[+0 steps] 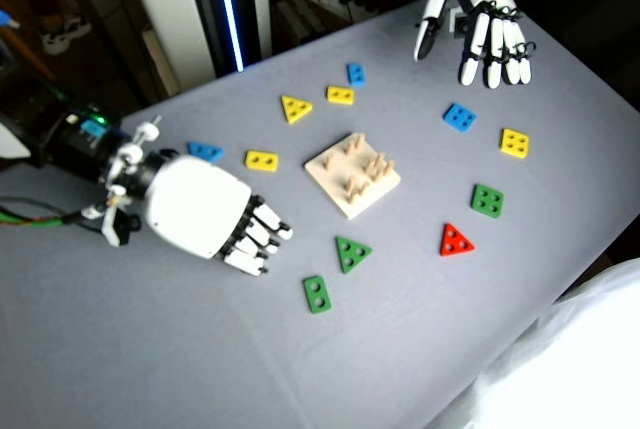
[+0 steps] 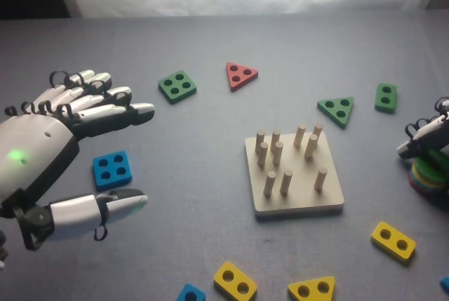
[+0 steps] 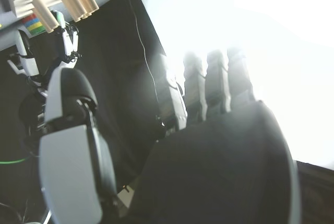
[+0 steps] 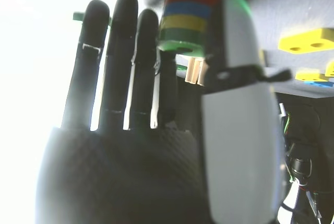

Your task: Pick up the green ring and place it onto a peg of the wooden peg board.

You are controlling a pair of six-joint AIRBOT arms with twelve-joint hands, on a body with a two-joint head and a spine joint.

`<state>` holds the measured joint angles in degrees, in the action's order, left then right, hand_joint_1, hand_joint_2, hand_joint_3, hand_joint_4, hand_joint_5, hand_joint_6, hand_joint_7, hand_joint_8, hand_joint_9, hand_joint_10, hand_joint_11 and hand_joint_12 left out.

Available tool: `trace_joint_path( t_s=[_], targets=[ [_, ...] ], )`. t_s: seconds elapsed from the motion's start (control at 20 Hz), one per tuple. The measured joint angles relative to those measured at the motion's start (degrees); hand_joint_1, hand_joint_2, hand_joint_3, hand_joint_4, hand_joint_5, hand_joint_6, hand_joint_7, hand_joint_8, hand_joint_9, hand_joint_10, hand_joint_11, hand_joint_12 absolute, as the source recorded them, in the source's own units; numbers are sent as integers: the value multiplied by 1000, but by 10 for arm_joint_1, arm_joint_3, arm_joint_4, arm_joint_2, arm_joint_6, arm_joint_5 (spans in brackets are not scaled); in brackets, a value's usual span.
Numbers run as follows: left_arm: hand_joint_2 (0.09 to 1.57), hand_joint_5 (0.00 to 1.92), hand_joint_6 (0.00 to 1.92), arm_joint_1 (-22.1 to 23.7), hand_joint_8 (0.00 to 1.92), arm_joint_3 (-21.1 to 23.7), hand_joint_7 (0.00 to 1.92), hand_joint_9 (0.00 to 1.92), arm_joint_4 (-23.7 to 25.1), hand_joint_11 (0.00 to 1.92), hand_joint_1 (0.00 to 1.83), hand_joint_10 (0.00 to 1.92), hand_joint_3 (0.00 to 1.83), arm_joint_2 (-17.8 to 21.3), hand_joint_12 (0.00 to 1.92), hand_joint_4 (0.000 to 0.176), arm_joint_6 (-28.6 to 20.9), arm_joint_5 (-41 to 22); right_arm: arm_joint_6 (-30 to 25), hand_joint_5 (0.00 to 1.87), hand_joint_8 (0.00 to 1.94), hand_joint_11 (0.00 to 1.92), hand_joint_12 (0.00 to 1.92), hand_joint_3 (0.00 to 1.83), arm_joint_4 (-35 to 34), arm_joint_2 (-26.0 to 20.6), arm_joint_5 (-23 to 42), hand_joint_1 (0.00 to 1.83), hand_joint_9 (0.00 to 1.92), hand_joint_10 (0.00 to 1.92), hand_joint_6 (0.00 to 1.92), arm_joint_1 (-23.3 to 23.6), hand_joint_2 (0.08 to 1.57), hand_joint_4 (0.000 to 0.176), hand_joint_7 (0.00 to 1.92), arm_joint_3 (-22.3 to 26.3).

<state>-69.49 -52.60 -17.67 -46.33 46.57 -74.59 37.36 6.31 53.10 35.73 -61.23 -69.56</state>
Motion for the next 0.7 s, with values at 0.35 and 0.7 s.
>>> trace_joint_path(
  t_s=[0.35, 0.7],
  targets=[
    [1022, 520, 2, -2, 3, -1, 348, 118, -5, 0, 784, 4, 0, -6, 182, 114, -4, -2, 1, 624, 0, 357, 1225, 0, 2, 0, -4, 1120, 841, 1, 0, 7, 960, 21, 715, 0],
    [1017, 553, 5, -2, 6, -1, 398, 151, -6, 0, 808, 5, 1, -6, 263, 94, -6, -4, 1, 743, 27, 490, 1277, 0, 7, 0, -4, 1152, 952, 56, 12, 9, 966, 5, 829, 1]
  ],
)
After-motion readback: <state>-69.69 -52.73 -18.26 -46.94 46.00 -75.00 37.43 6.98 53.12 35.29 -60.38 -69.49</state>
